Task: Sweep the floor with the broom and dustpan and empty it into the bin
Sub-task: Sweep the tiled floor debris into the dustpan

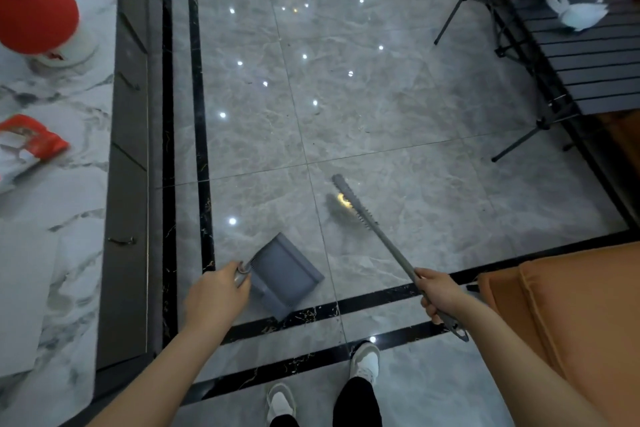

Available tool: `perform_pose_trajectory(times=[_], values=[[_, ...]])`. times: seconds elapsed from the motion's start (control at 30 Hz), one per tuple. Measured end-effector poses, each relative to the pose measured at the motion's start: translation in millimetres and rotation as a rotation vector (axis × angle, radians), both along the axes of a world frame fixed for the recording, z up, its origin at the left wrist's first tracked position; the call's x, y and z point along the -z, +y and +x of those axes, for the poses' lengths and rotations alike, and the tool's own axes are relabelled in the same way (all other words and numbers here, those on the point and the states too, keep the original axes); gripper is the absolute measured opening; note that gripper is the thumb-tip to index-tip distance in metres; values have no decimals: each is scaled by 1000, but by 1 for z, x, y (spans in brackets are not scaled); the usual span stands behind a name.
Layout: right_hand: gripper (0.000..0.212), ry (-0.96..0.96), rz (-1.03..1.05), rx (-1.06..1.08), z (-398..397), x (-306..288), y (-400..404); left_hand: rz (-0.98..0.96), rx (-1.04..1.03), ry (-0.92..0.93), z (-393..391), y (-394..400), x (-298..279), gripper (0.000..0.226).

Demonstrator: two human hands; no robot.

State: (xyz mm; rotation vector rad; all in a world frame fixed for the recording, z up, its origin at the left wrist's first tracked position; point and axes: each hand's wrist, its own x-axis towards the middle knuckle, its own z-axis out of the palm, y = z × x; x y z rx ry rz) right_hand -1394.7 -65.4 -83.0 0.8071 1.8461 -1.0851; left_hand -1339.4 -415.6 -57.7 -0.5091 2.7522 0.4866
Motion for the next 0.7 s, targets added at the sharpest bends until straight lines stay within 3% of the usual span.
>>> perform_pose_trajectory(times=[0.33,0.7], values=[[40,-7,75,41,-49,35,74,-12,19,26,-103,83,21,25],[40,-277,-263,-2,-89,29,68,-160,52,-3,-138,98,29,25]])
